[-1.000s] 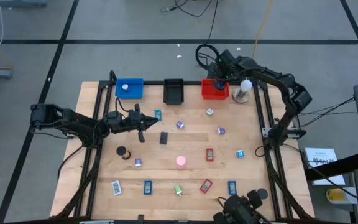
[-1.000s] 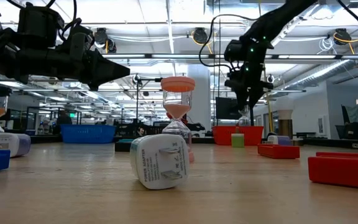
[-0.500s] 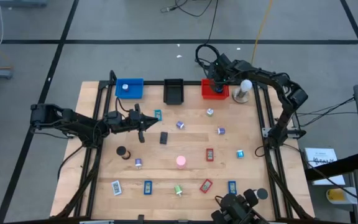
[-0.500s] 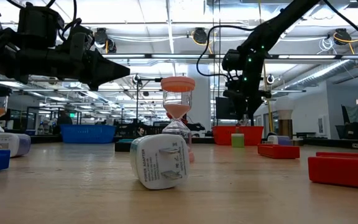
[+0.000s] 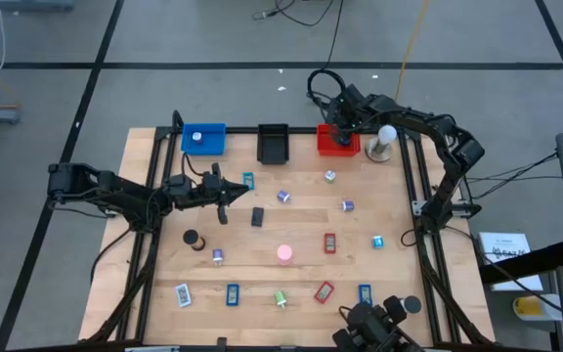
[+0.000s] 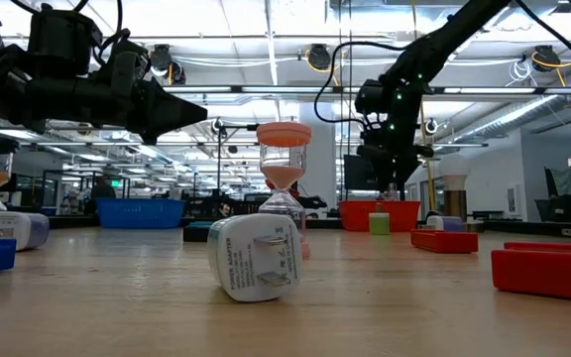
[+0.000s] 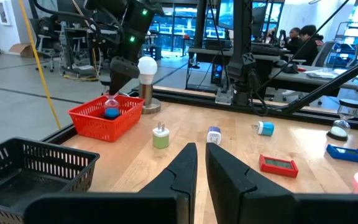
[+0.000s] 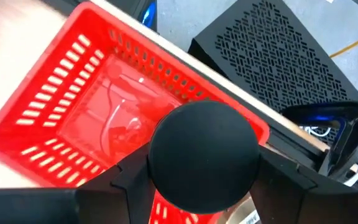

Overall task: Pick & Place Office items
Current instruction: Put the top right black hourglass into the red bin, then put the light blue digital clock into the black bin

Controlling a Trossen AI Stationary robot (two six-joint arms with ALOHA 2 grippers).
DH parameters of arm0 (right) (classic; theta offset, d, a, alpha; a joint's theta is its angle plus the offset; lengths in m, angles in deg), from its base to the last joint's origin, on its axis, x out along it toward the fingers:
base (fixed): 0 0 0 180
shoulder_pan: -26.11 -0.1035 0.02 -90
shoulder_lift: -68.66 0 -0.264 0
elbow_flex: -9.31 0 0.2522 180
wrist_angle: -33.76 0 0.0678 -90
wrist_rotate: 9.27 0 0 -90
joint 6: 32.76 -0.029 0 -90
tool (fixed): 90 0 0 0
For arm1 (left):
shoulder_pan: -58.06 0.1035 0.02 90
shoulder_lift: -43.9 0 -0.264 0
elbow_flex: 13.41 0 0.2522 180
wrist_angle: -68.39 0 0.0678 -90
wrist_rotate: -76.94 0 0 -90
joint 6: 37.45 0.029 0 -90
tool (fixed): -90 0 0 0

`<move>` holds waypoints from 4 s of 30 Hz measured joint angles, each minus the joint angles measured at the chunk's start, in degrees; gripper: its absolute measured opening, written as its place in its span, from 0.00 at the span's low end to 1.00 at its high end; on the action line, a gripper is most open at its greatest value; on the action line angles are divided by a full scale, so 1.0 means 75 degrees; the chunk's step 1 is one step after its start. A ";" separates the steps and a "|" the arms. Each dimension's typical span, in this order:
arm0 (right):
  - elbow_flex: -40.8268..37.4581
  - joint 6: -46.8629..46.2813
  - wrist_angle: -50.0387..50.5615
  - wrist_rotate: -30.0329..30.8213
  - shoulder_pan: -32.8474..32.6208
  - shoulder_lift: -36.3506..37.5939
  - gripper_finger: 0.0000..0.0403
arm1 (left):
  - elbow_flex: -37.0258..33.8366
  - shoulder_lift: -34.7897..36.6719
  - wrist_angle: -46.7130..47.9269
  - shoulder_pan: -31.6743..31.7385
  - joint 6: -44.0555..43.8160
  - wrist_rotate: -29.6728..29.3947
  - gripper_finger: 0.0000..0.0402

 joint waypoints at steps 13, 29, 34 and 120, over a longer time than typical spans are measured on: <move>-0.0255 0.0123 -0.0277 0.0118 0.0020 0.0025 0.59 | 0.0000 0.0000 0.0000 0.0001 0.0006 0.0000 0.10; -0.0255 0.0357 -0.0235 0.0792 -0.0416 0.1893 0.72 | 0.0003 0.0003 0.0000 0.0001 0.0012 0.0000 0.10; -0.0283 0.0445 0.0033 0.0792 -0.1181 0.2822 0.59 | 0.0003 0.0001 0.0000 0.0000 0.0012 0.0000 0.10; -0.6660 0.1324 -0.9041 0.0373 -0.4586 0.5269 0.00 | 0.4028 -0.3165 0.8684 0.0182 -0.4912 -0.4394 0.67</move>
